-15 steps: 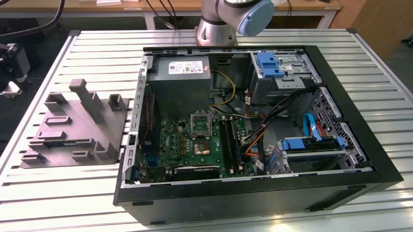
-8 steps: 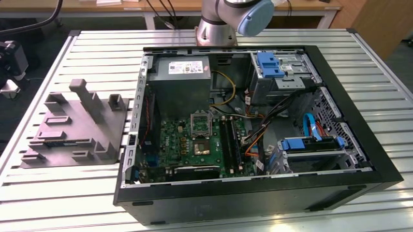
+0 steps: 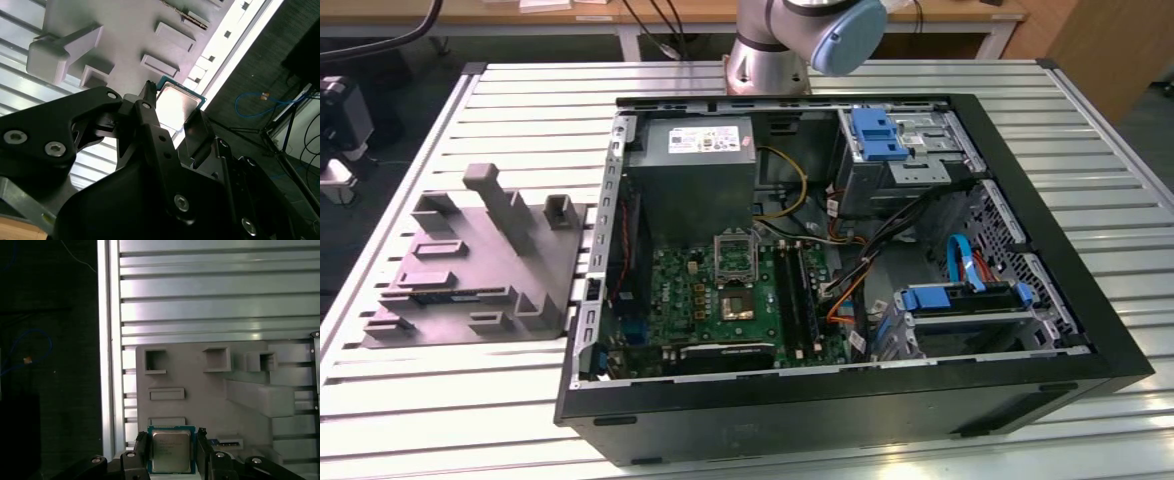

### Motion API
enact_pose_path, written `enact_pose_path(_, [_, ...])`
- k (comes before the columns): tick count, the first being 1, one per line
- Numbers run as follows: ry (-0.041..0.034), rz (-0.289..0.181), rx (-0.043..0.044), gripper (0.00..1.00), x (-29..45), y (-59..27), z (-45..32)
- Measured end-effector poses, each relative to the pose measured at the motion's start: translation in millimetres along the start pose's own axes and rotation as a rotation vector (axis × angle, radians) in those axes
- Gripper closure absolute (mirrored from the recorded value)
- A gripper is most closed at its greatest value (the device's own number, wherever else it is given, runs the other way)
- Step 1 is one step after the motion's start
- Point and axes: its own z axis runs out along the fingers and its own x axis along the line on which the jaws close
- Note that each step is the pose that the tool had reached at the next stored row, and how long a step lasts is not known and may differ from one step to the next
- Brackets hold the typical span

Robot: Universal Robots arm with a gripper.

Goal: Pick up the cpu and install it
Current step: 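Pick up the cpu and move it towards the insertion slot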

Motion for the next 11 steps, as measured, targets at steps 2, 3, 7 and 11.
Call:
enact_pose_path(2, [0.0000, 0.000, -0.0001, 0.53, 0.0, 0.1, -2.0])
enact_pose_path(3, [0.0000, 0.000, -0.0001, 0.53, 0.0, 0.2, -3.0])
enact_pose_path(7, [0.0000, 0.000, -0.0001, 0.53, 0.0, 0.4, -7.2])
enact_pose_path(11, [0.0000, 0.000, -0.0001, 0.53, 0.0, 0.6, -11.3])
